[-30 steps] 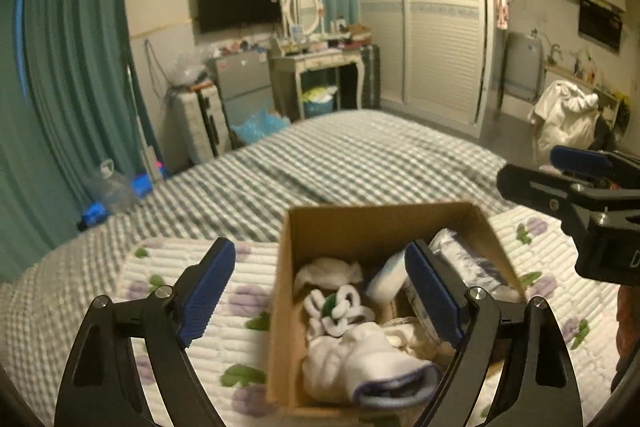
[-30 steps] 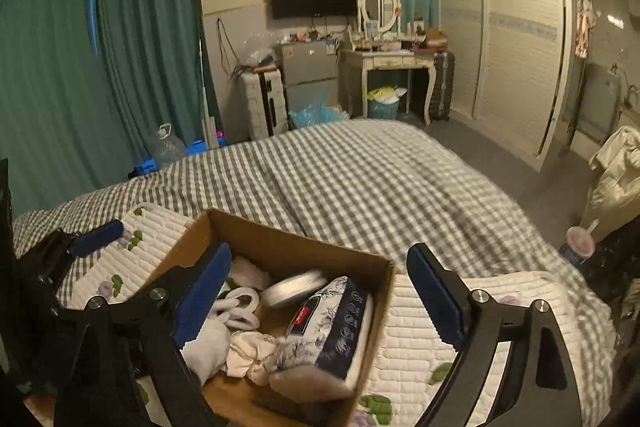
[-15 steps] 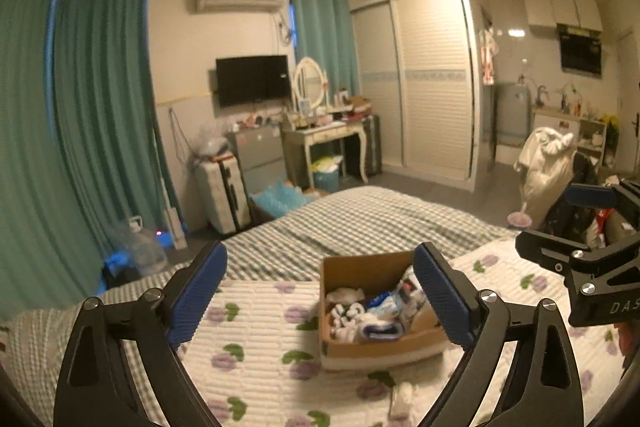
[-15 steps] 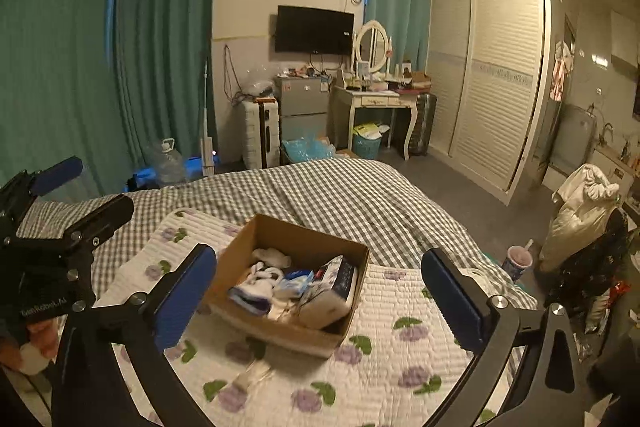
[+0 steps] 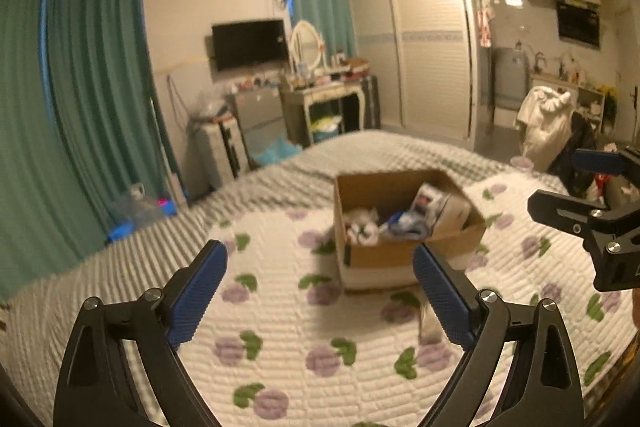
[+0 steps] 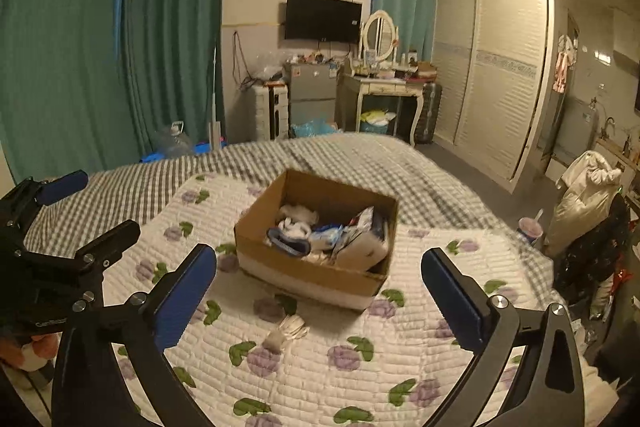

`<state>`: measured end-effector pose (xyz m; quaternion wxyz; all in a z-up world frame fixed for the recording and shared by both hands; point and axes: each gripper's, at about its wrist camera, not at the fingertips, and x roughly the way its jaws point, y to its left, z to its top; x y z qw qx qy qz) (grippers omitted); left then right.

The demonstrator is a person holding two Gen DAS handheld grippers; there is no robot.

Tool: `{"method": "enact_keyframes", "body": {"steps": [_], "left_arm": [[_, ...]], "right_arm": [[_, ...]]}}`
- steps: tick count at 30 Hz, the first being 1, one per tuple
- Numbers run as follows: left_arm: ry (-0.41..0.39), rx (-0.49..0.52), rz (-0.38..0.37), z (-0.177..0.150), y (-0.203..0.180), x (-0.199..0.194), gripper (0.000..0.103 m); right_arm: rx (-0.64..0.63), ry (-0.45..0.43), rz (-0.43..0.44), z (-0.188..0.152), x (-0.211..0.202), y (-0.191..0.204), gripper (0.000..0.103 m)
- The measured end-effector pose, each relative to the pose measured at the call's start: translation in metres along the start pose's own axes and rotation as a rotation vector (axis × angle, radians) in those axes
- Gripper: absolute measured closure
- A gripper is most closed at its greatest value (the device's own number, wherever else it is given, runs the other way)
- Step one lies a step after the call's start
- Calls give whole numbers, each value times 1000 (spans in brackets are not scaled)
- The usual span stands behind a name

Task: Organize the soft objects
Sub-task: 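Grasp the small white mesh item on the quilt with the right tool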

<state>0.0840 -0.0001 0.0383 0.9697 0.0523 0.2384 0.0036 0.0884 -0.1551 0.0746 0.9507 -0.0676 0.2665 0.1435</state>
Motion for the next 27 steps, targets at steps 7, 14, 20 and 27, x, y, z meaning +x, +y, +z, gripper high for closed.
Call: {"method": "enact_keyframes", "body": {"steps": [7, 14, 20, 27], "left_arm": [[101, -39, 6, -41, 12, 46, 7], [202, -101, 0, -83, 26, 89, 7], [275, -107, -3, -106, 25, 112, 7], [286, -88, -29, -108, 11, 116, 7]], "right_arm": [[-56, 51, 26, -41, 60, 21, 0], [-48, 203, 107, -97, 126, 36, 1], [-27, 344, 131, -132, 181, 41, 22], [29, 379, 160, -139, 190, 23, 66]]}}
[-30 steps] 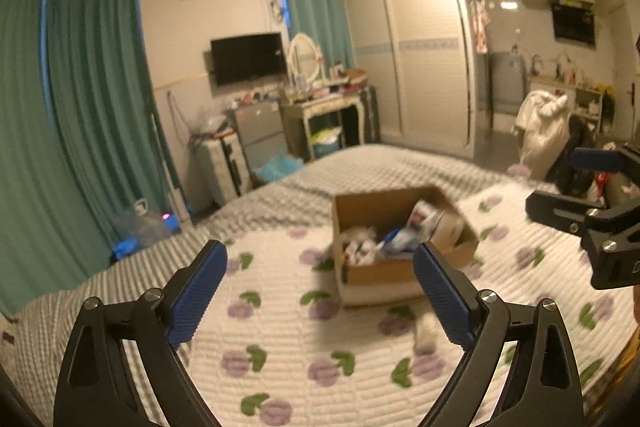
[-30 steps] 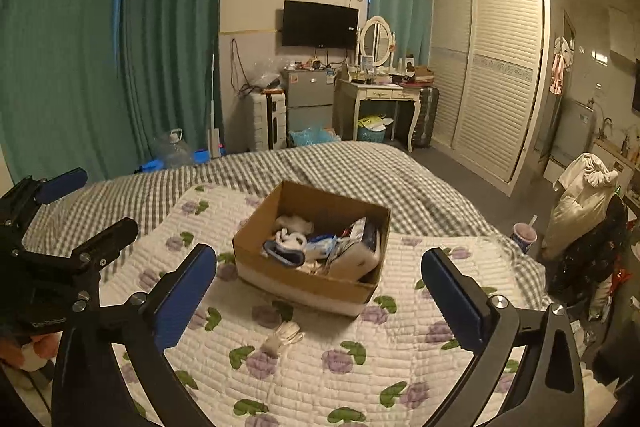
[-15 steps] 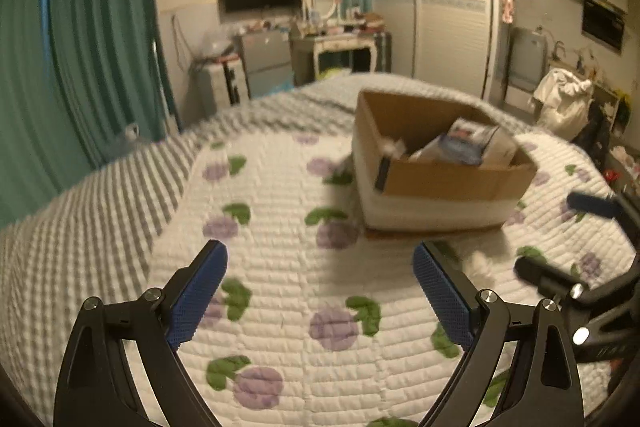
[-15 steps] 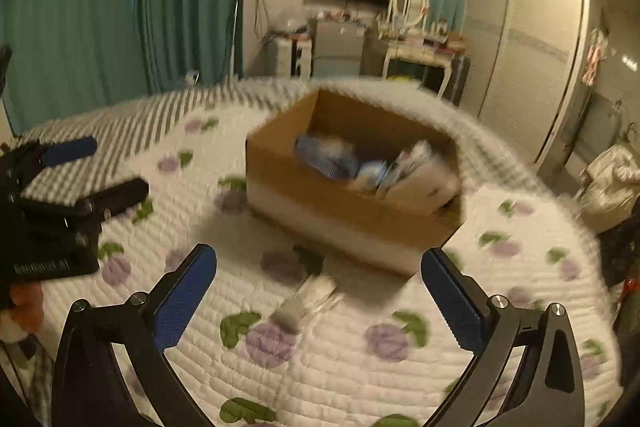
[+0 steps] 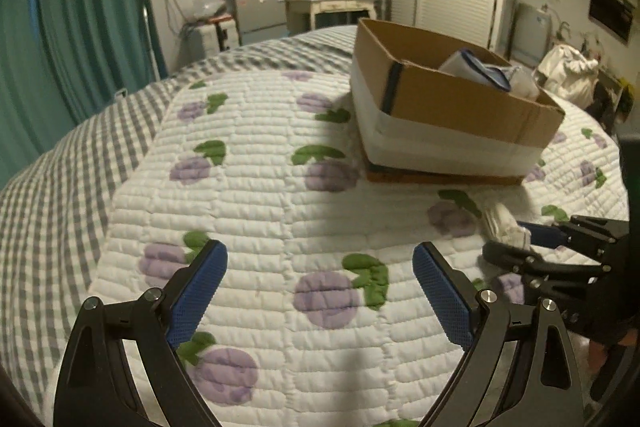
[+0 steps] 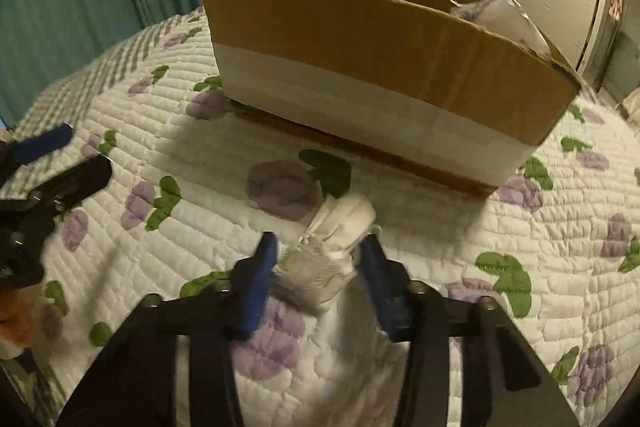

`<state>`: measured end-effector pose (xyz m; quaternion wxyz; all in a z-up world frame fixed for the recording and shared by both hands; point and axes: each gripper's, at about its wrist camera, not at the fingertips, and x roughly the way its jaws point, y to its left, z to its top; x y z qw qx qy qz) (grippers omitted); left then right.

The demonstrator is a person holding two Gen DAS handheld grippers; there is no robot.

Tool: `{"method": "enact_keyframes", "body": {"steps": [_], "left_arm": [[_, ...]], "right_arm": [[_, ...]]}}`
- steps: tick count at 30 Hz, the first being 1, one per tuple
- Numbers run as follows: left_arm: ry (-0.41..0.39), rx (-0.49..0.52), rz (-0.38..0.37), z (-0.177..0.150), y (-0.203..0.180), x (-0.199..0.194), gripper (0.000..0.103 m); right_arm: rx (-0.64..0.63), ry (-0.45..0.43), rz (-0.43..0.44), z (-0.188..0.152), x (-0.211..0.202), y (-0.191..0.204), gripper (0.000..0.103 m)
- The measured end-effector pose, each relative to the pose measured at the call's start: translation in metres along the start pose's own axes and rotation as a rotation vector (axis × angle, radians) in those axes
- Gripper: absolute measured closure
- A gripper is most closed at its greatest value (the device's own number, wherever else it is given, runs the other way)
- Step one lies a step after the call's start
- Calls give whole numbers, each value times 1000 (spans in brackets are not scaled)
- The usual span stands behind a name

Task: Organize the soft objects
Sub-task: 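Grasp the small white mesh item on the quilt with the right tool, then lift the mesh item over the box and open the right tool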

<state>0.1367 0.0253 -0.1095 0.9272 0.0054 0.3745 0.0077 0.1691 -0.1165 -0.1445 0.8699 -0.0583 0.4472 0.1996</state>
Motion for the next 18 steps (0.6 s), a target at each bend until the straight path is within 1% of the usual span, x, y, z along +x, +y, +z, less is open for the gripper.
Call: {"method": "enact_keyframes", "body": {"steps": [1, 7, 12, 15, 18], "left_arm": [[4, 2, -5, -1, -3, 0, 7], [5, 36, -19, -5, -24, -5, 7], [7, 29, -56, -5, -25, -17, 8], [-18, 18, -67, 4, -21, -30, 8], [-66, 6, -74, 26, -15, -46, 8]], "right_arm": [[11, -3, 15, -1, -4, -3, 67], [27, -42, 36, -6, -28, -16, 69], [46, -90, 29, -5, -54, -30, 69], [46, -120, 27, -1, -69, -35, 69], [51, -161, 33, 11, -90, -42, 69]]}}
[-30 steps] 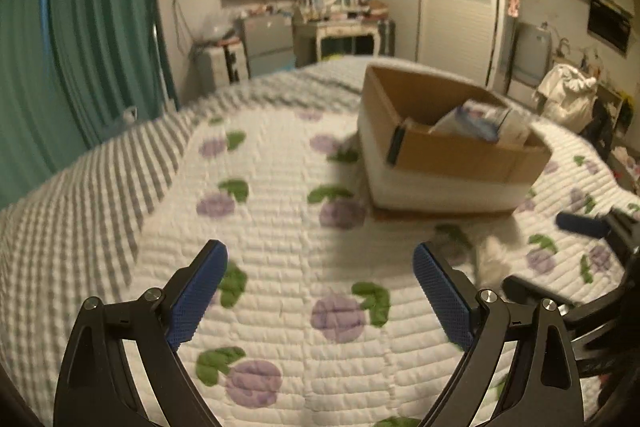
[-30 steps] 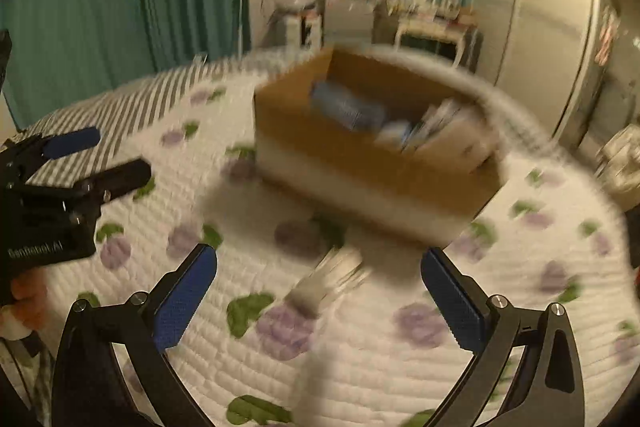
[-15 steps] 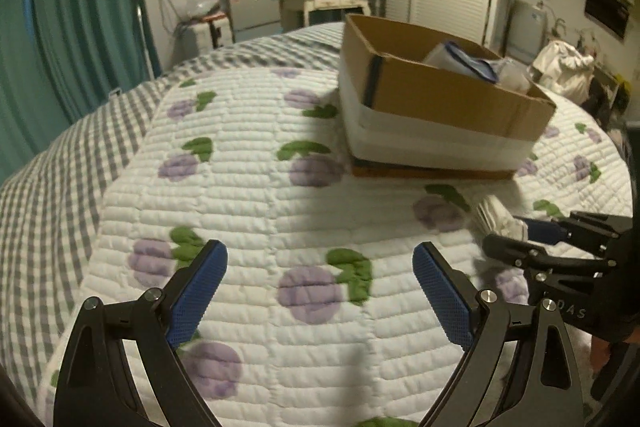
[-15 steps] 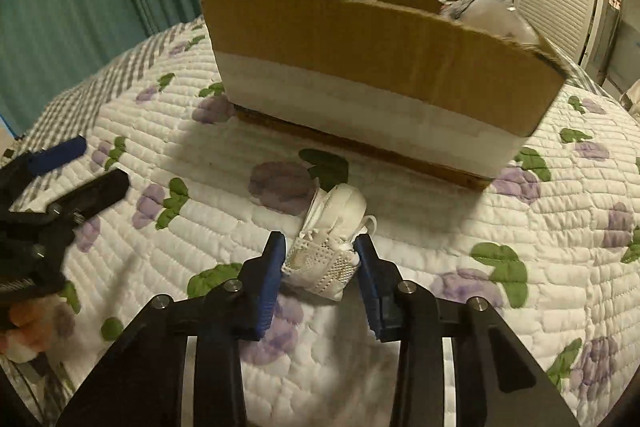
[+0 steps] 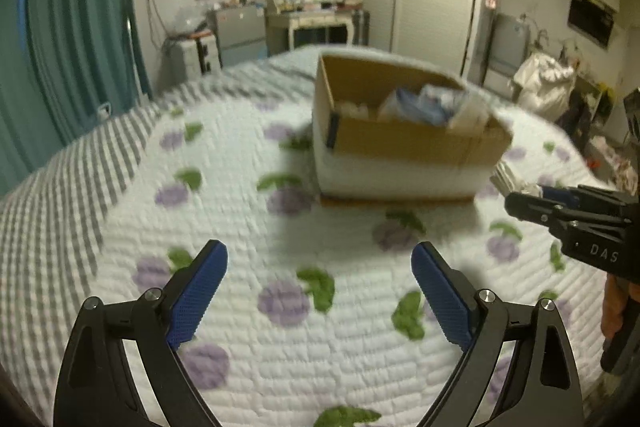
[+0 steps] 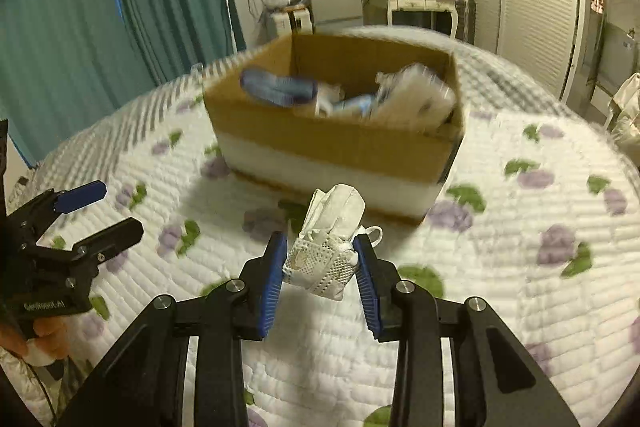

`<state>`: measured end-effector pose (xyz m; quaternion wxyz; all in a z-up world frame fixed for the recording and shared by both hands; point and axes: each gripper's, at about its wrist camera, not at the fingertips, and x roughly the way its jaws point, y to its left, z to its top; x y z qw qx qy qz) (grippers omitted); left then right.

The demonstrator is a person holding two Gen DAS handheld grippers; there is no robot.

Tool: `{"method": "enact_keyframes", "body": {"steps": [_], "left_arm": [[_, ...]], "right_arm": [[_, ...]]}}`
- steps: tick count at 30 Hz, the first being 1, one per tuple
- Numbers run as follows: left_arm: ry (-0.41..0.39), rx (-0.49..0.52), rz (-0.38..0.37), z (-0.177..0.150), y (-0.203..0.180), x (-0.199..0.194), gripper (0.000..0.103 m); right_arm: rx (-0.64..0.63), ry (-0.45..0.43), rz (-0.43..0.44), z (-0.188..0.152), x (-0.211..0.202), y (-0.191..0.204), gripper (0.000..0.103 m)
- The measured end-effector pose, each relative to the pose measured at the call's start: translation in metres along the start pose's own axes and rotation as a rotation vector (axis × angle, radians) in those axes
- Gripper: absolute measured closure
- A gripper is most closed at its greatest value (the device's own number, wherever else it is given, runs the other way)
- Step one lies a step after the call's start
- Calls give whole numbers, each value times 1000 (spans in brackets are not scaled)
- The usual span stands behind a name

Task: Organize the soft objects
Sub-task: 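Lift the mesh item over the box and open the right tool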

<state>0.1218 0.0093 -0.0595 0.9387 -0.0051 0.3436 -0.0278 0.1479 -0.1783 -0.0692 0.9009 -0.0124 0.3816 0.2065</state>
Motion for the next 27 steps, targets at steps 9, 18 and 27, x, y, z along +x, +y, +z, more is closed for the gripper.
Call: {"method": "enact_keyframes", "body": {"steps": [9, 18, 27], "left_arm": [[-140, 7, 3, 90, -3, -10, 9], [-125, 64, 11, 142, -27, 62, 9], [-54, 94, 34, 143, -26, 129, 9]], "right_arm": [[-22, -151, 7, 91, -41, -4, 69], [-24, -180, -26, 174, -9, -13, 69], [-14, -44, -25, 191, 94, -38, 69]]}}
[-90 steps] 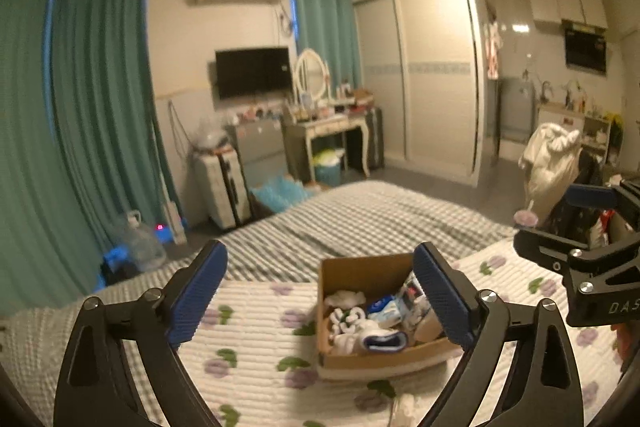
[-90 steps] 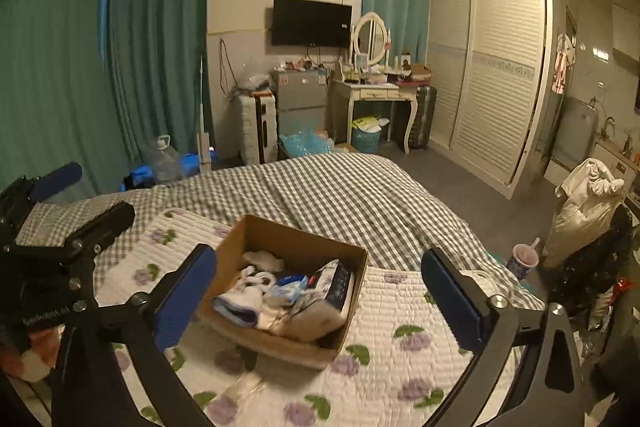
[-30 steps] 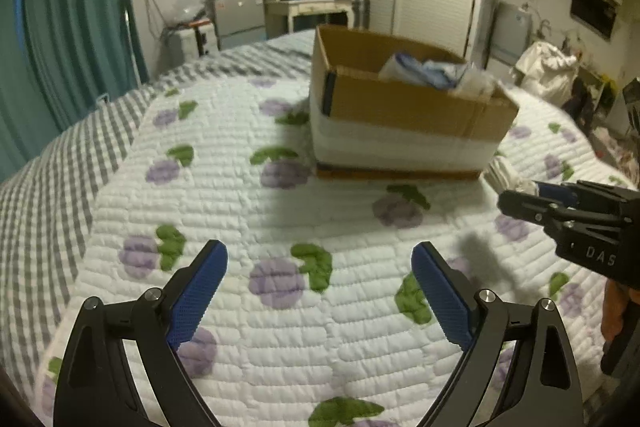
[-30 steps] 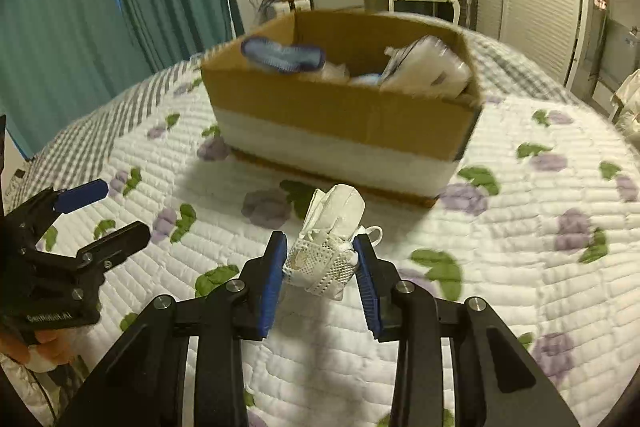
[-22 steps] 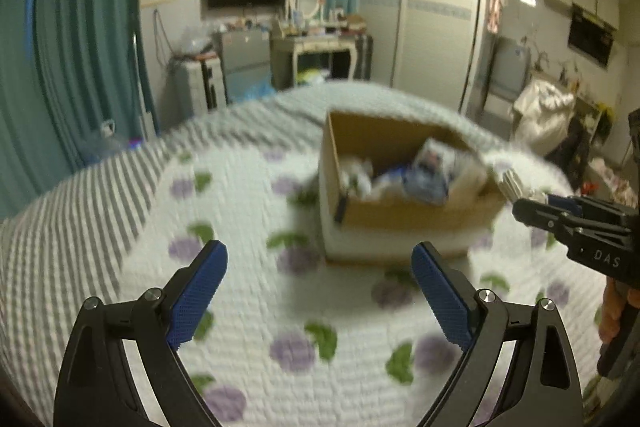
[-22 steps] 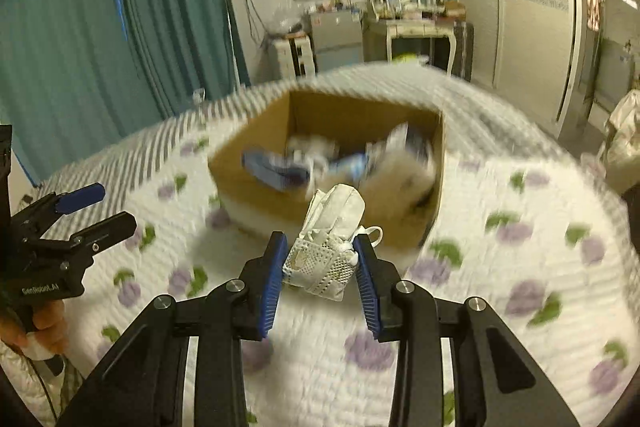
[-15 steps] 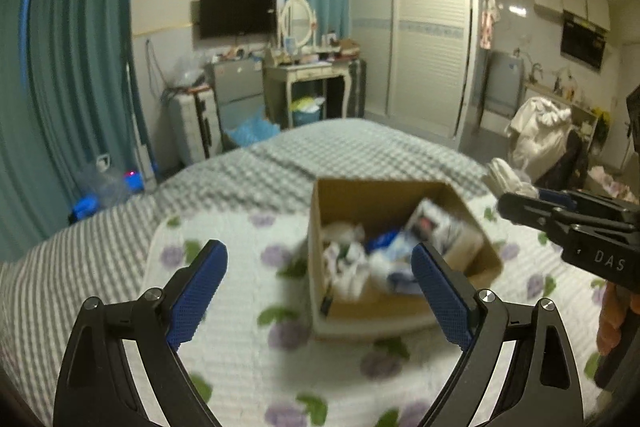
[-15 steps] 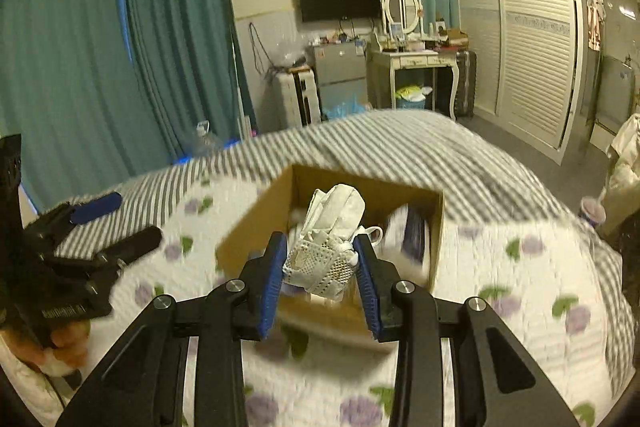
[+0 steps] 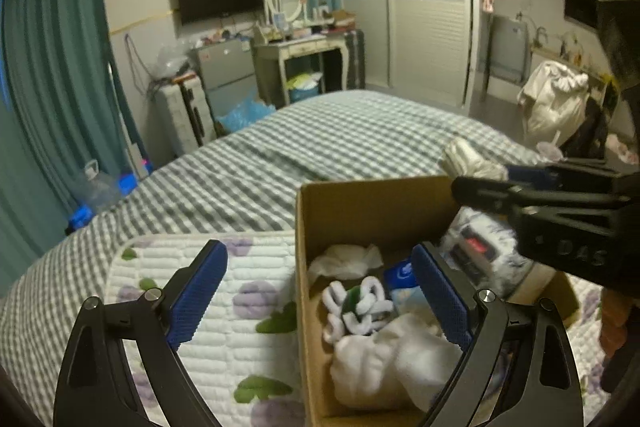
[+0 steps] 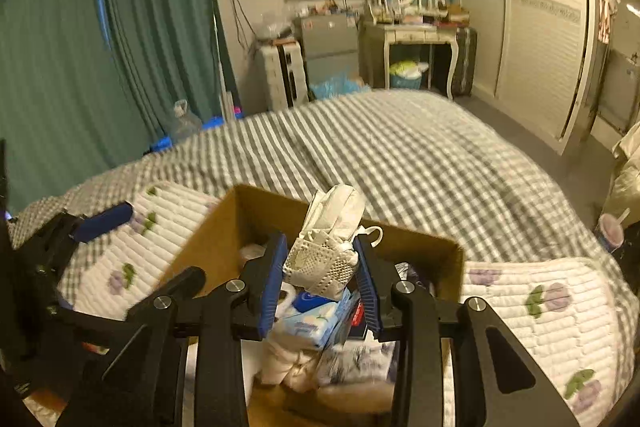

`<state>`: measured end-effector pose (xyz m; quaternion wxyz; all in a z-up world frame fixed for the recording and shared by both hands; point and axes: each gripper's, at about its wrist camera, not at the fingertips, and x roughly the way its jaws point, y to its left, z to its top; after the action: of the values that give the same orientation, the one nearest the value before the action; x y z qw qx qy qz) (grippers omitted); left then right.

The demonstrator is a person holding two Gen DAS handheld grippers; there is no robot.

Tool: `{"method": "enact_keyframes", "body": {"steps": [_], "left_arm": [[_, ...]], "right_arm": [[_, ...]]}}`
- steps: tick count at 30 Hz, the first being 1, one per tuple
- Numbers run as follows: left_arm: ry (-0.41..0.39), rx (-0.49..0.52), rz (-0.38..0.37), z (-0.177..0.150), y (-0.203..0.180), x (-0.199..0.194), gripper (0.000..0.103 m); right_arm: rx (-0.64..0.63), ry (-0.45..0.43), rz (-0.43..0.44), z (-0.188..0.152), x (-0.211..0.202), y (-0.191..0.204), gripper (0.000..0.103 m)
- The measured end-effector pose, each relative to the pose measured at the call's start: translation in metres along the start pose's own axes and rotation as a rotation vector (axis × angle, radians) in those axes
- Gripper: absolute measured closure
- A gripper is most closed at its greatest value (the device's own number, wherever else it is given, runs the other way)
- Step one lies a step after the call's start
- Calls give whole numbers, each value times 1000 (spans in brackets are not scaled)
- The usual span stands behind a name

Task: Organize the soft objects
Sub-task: 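Lift the mesh item over the box and open the right tool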

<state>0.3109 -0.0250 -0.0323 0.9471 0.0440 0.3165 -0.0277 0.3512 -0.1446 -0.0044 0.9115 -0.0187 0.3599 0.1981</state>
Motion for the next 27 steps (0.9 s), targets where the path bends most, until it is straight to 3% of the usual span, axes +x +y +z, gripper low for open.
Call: {"method": "enact_keyframes", "body": {"steps": [5, 6, 7, 8, 12, 18, 22, 27], "left_arm": [[13, 19, 6, -6, -1, 5, 9], [6, 20, 2, -7, -2, 3, 9], [-5, 20, 5, -7, -3, -2, 9], [-12, 24, 10, -6, -6, -8, 9], [-45, 69, 27, 2, -17, -36, 9], [-173, 66, 39, 29, -21, -126, 9], [-297, 36, 47, 42, -19, -200, 8], [-416, 13, 36, 40, -20, -270, 7]], "right_arm": [[28, 52, -3, -13, 30, -9, 68], [32, 52, -14, -14, 32, -9, 63], [43, 59, -34, -14, 33, -11, 50], [53, 63, -41, -13, 31, -12, 45], [55, 20, -49, -4, 1, -10, 44], [46, -88, -91, 23, -98, 2, 43], [17, -184, -139, 35, -190, 11, 32], [-24, -297, -188, 25, -282, 27, 20]]}}
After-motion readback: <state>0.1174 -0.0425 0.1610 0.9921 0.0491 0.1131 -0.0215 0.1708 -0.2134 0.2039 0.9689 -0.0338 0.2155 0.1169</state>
